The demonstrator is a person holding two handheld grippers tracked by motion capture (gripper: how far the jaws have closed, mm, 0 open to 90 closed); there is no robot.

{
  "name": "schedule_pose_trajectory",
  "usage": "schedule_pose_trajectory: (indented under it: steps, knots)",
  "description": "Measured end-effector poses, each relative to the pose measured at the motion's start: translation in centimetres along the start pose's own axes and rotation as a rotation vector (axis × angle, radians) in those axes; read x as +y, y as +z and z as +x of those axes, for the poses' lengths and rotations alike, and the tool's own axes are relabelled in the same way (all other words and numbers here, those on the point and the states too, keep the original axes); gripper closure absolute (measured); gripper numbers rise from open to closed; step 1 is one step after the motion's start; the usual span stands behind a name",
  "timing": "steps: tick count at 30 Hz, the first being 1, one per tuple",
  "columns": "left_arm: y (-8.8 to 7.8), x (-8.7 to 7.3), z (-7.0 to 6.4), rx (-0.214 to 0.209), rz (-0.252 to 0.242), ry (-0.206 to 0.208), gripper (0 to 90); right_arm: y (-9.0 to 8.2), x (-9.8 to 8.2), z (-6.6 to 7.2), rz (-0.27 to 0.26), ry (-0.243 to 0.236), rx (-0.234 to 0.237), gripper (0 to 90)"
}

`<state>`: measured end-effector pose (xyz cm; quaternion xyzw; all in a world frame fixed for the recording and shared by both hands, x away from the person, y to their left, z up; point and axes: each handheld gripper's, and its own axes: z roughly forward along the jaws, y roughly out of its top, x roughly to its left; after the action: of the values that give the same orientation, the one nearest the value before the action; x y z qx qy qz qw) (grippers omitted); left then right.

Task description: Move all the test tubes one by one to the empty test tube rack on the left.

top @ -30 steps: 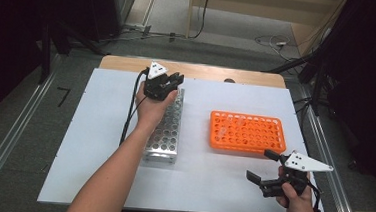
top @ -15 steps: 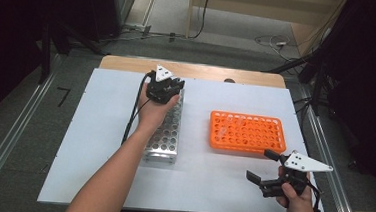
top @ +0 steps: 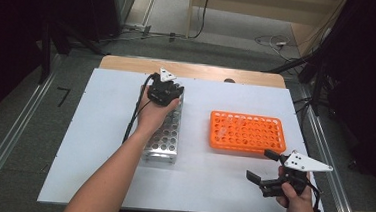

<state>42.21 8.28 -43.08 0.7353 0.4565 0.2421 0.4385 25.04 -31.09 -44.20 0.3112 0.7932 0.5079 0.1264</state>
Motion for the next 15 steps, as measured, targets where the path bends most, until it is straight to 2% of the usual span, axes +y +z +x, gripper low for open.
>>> schedule_pose_trajectory:
  steps: [2, 6, 9, 15]
  knots:
    - [0.1, 0.1, 0.0, 0.0, 0.015, 0.003, 75.3, 0.0, 0.0, 0.0, 0.002, 0.0, 0.0, 0.0]
    - [0.0, 0.1, 0.2, -0.014, 0.015, -0.023, 71.3, 0.1, 0.0, 0.0, 0.002, 0.001, 0.002, 0.0]
    - [-0.2, 0.1, 0.3, -0.023, 0.01, -0.047, 61.6, 0.1, -0.1, -0.1, 0.002, -0.001, 0.003, 0.0]
    - [-1.6, 0.1, 0.8, -0.075, -0.043, -0.095, 42.5, 0.2, 0.0, -0.1, 0.001, 0.01, 0.003, 0.0]
